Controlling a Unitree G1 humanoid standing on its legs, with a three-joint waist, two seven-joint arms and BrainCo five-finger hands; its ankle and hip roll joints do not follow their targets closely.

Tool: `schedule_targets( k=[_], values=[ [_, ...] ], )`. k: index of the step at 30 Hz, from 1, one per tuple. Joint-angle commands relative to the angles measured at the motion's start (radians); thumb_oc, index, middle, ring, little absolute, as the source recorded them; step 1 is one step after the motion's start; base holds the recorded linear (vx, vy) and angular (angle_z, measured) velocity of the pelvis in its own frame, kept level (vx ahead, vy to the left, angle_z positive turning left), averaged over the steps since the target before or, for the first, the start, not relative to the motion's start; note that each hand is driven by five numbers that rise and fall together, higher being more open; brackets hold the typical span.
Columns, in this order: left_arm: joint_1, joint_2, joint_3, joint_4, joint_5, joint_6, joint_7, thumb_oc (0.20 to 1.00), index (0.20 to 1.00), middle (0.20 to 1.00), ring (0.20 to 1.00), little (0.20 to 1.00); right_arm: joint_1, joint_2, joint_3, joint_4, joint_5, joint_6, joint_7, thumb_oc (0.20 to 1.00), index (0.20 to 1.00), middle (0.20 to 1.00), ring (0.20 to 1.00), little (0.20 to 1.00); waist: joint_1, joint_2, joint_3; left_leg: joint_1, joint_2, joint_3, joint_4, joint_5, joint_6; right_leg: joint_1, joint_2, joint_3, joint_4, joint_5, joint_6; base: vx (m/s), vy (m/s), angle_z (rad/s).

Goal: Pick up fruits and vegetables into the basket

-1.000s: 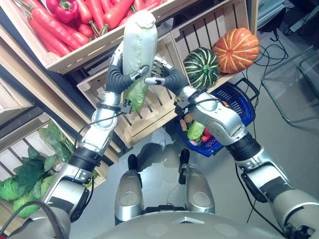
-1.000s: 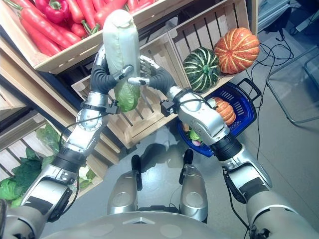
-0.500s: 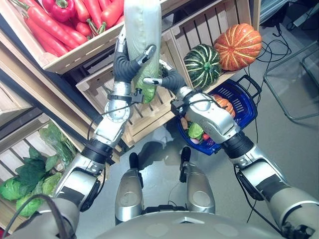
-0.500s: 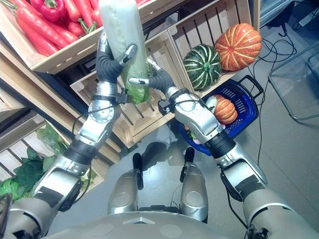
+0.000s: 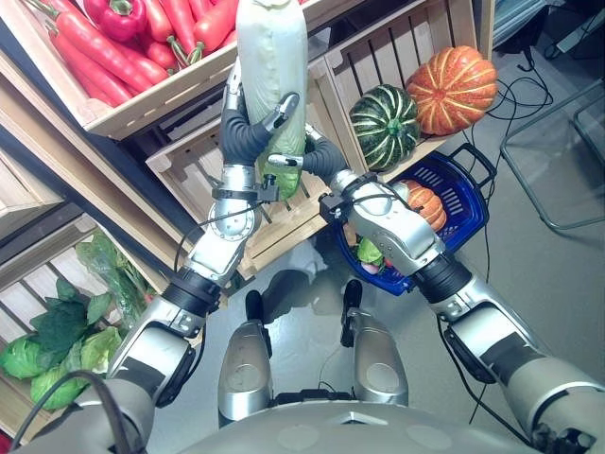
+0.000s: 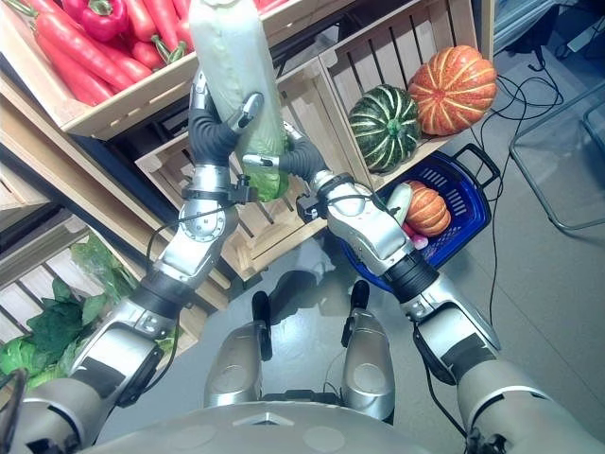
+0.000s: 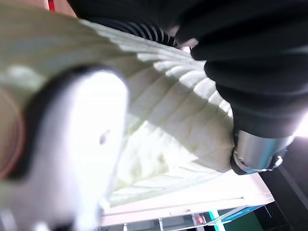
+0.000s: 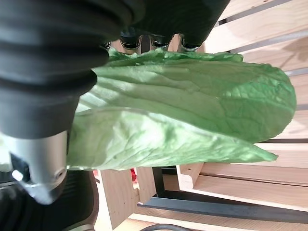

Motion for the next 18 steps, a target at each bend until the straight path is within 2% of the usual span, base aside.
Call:
schedule_targets(
  k=[1,3,4,5,12,18],
  values=[
    [-0.086,-0.035,-0.07,-0.095,0.04,-0.073,-0.031,0.2,0.2,0.2,0.2,0.2,-0.041,0.124,0.057,-0.102,0.022,-0.067,0.065,0.2,0.2,0.2,0.2,0.2,0.016,-0.024,-0.01,-0.01,0.006,0.014,0.029,-0.007,0.027,0.082,-0.051,0.024,-0.036,-0.001,0.034,0.0,0.0,0.0],
    [-0.085,-0.038,-0.07,-0.093,0.028,-0.058,-0.033,0.2,0.2,0.2,0.2,0.2,-0.044,0.124,0.055,-0.112,0.029,-0.067,0.056,0.2,0.2,0.2,0.2,0.2,0.016,-0.025,-0.011,-0.009,0.006,0.015,0.028,-0.006,0.028,0.082,-0.052,0.024,-0.037,0.001,0.035,0.0,0.0,0.0],
    [-0.083,-0.037,-0.069,-0.09,0.033,-0.046,-0.029,0.526,0.526,0.526,0.526,0.526,-0.044,0.125,0.053,-0.12,0.021,-0.069,0.047,0.2,0.2,0.2,0.2,0.2,0.017,-0.024,-0.012,-0.009,0.006,0.016,0.027,-0.006,0.028,0.083,-0.052,0.023,-0.039,0.001,0.035,0.0,0.0,0.0],
    [-0.08,-0.036,-0.068,-0.09,0.034,-0.037,-0.027,1.0,1.0,1.0,1.0,1.0,-0.045,0.124,0.049,-0.128,0.02,-0.067,0.042,0.2,0.2,0.2,0.2,0.2,0.017,-0.024,-0.013,-0.007,0.007,0.017,0.025,-0.005,0.028,0.085,-0.052,0.022,-0.041,0.002,0.036,0.0,0.0,0.0],
    [-0.023,-0.001,-0.015,-0.082,-0.024,0.022,-0.014,1.0,1.0,1.0,1.0,1.0,-0.034,0.086,-0.023,-0.238,0.016,-0.082,0.012,0.2,0.2,0.2,0.2,0.2,0.016,-0.017,-0.01,-0.005,0.01,0.021,0.02,0.001,0.028,0.084,-0.052,0.016,-0.038,0.004,0.036,0.0,0.0,0.0],
    [0.1,0.023,0.115,-0.082,-0.123,-0.001,0.012,1.0,1.0,1.0,1.0,1.0,0.038,0.016,-0.161,-0.395,-0.008,-0.096,-0.024,0.2,0.2,0.2,0.2,0.2,0.009,-0.013,-0.008,-0.019,0.014,0.019,0.028,0.002,0.029,0.06,-0.05,0.019,-0.021,0.002,0.035,0.0,-0.021,0.0]
  ],
)
